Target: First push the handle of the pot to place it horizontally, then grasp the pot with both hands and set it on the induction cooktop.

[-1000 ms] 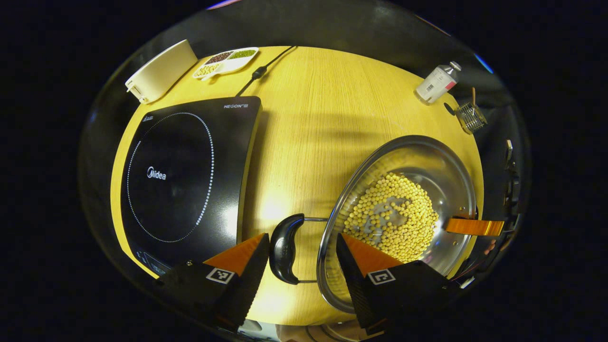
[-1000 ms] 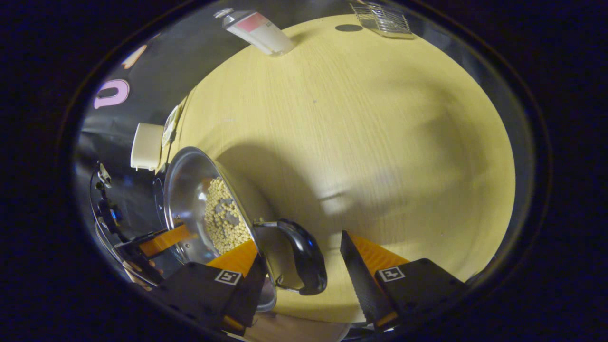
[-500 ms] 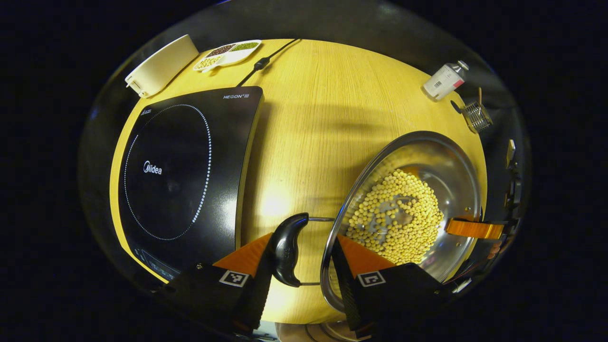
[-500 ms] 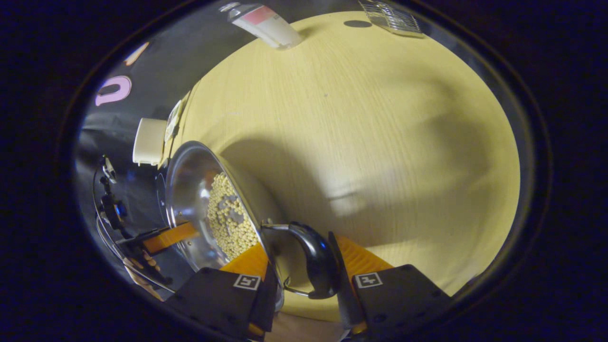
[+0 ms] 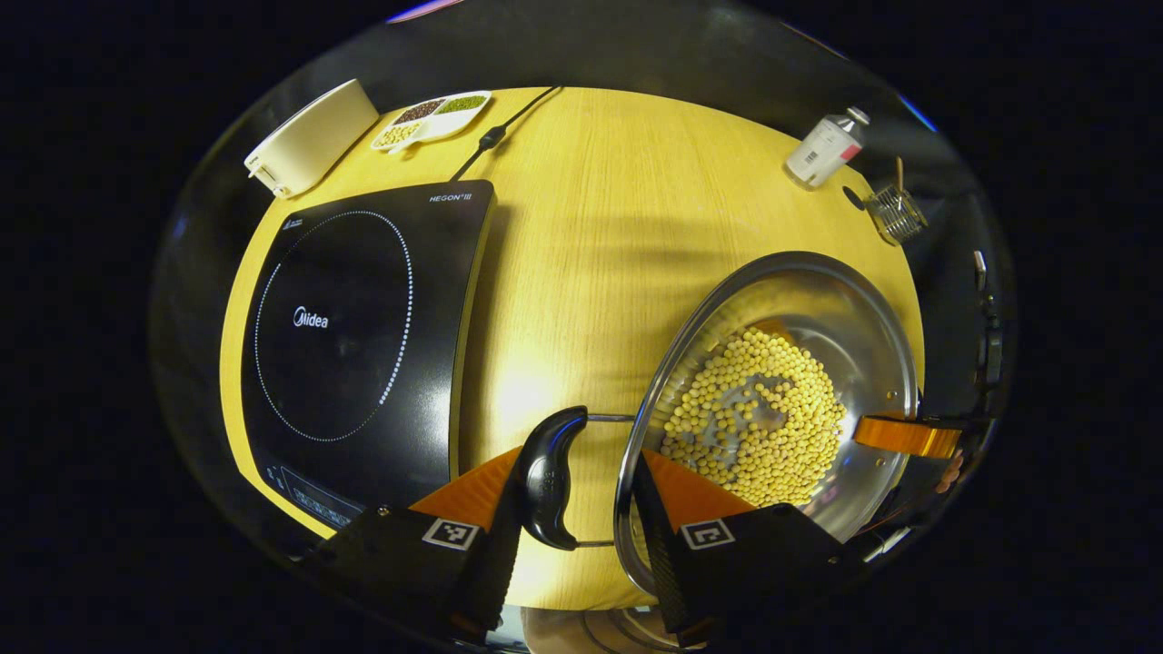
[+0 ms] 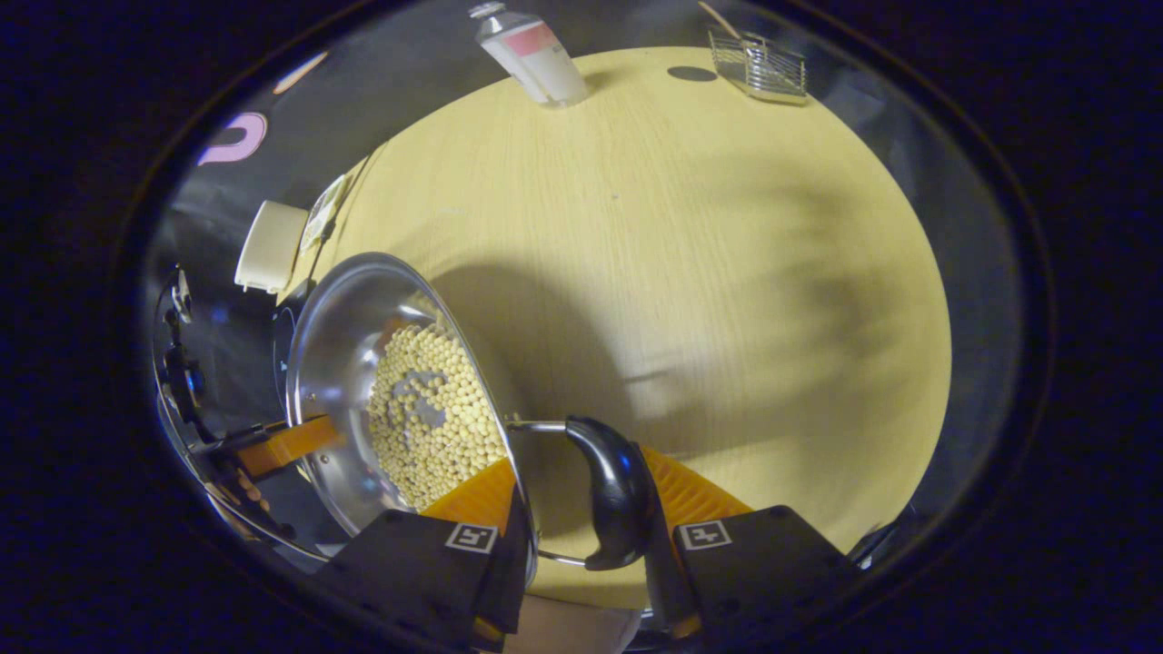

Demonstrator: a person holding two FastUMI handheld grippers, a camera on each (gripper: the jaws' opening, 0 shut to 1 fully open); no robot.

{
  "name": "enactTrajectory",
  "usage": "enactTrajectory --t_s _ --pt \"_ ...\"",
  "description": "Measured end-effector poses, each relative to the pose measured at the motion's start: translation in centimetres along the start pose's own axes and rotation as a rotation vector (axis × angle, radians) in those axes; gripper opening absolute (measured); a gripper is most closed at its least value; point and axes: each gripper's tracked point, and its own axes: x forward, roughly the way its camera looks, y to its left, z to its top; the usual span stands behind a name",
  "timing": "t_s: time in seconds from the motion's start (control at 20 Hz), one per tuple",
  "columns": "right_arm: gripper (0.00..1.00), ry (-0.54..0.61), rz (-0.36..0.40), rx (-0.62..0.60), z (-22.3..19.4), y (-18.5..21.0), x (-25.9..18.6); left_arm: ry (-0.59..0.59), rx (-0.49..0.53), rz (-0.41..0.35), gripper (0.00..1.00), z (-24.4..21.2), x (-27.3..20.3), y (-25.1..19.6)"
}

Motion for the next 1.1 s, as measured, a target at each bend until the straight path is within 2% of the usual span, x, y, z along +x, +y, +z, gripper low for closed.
enactTrajectory --t_s 0.05,0.1,0.5,0.6,0.75,0.8,0.85,1.1 --pt "0.57 -0.007 0.0 0.005 -0.1 0.0 -0.1 -0.002 0.002 -0.003 0.66 -0.2 -0.5 -0.2" --pt "0.52 -0.012 0.0 0.01 -0.1 0.0 -0.1 -0.005 0.004 -0.008 0.66 -0.5 -0.8 -0.3" --pt "0.52 -0.049 -0.003 0.058 -0.8 0.2 0.2 0.011 0.063 -0.033 0.68 -3.5 -4.5 -0.7" --pt "0.52 -0.057 -0.007 0.077 -1.3 0.4 0.2 0.011 0.085 -0.038 0.66 -4.0 -5.0 -0.3" --pt "0.52 -0.081 -0.02 0.101 -2.1 0.8 0.3 0.006 0.117 -0.055 0.66 -4.6 -5.6 0.6" --pt "0.57 -0.09 -0.026 0.109 -2.1 0.8 0.2 0.003 0.128 -0.065 0.66 -4.8 -5.8 0.9" --pt "0.52 -0.098 -0.033 0.116 -2.1 0.8 0.1 -0.001 0.14 -0.075 0.66 -4.9 -6.0 1.3" --pt "0.52 -0.135 -0.064 0.174 -2.6 1.1 0.2 -0.028 0.206 -0.131 0.66 -5.0 -7.1 4.8"
